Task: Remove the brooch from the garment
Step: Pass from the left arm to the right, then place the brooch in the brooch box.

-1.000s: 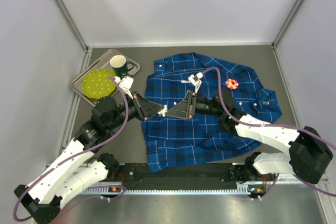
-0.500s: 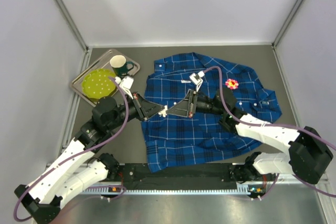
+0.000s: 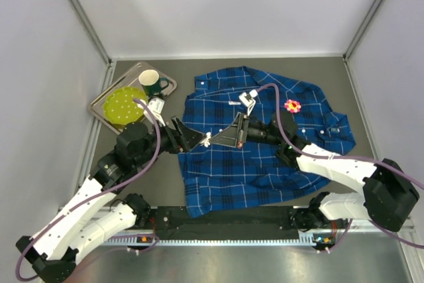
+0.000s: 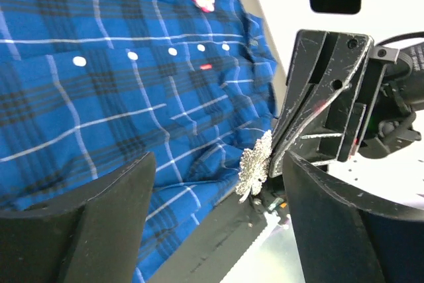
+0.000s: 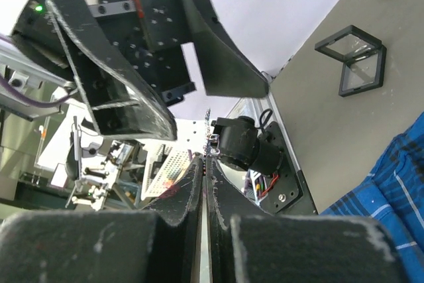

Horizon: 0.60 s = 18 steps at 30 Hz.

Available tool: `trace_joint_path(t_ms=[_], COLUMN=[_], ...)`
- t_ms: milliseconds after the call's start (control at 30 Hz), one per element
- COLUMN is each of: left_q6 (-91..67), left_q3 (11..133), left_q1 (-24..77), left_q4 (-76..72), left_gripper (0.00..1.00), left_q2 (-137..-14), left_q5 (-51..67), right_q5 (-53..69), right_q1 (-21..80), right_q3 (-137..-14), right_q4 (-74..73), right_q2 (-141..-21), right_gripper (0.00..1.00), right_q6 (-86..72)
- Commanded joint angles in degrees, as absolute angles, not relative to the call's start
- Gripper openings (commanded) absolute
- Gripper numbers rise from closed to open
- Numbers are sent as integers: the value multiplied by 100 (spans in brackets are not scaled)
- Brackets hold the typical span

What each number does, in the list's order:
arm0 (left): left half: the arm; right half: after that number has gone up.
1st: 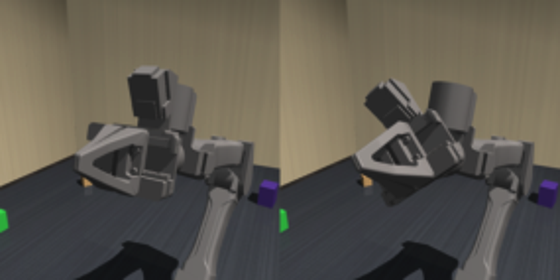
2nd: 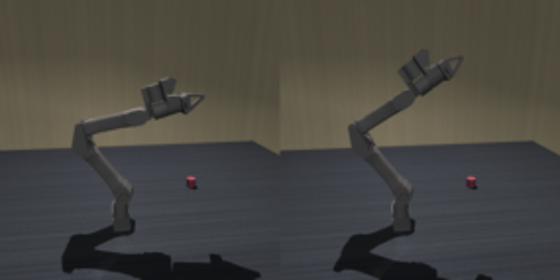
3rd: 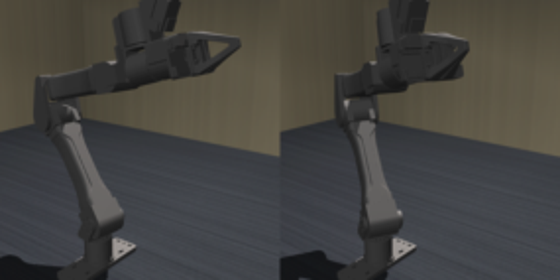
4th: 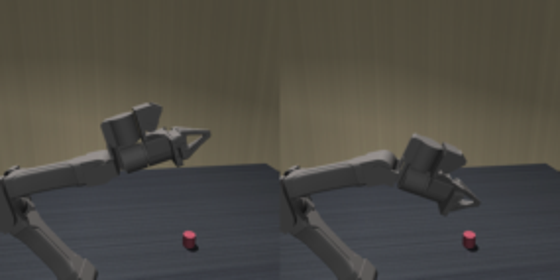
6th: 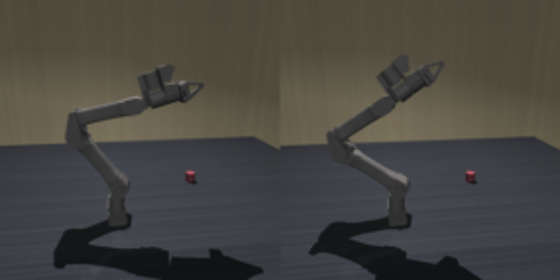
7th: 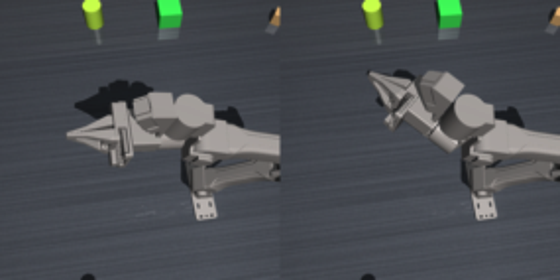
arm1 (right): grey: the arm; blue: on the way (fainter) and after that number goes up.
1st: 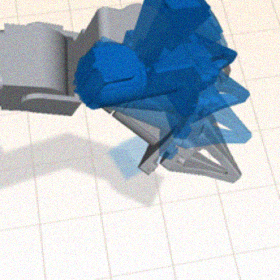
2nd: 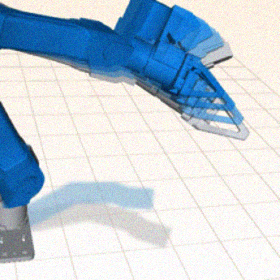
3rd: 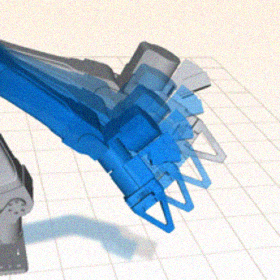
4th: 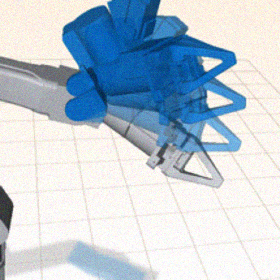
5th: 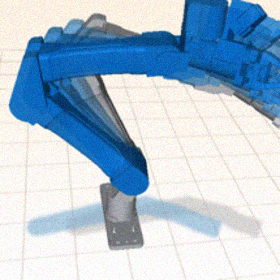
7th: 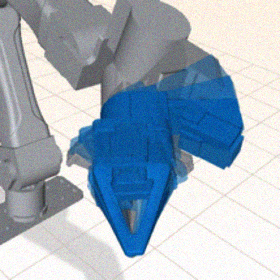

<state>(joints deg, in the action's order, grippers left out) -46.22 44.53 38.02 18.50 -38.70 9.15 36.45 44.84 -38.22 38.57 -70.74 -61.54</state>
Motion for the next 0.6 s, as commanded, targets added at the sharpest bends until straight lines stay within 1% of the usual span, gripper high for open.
trace_joint_path(t_ms=[0,67,100,133,200,233,333,467,567], left_q6=[-3938,-3771,-3640,-3578,-3385,-3323,-3199,-3120,-3041], left_q3=[5272,5623,5764,5905,6178,6231,6319,6354,6355], left_q1=[3788,3788,3788,3788,3788,3788,3788,3788,3788], left_q4=[2871,3171,3356,3740,3919,3990,4025,4192,4306], left_gripper=[83,82,82,83,85,87,88,88,88], left_q2=[-3674,-3691,-3691,-3674,-3586,-3455,-3218,-3111,-3138], left_q5=[53,-324,-743,-973,-1508,-1616,-1880,-2004,-2030], right_q5=[3551,3516,3498,3489,3419,3402,3235,3033,2918], right_q1=[4474,4509,4517,4596,4702,4798,4983,5255,5414], right_q3=[-3981,-4069,-4122,-4235,-4367,-4533,-5007,-5606,-6151], right_q4=[4254,4254,4263,4280,4376,4455,4658,4982,5054], right_q2=[-7338,-7479,-7593,-7803,-8137,-8513,-9129,-10297,-10800], right_gripper=[0,0,0,0,0,0,0,0,0], right_q6=[-5977,-5907,-5863,-5784,-5757,-5757,-5713,-5897,-5924])
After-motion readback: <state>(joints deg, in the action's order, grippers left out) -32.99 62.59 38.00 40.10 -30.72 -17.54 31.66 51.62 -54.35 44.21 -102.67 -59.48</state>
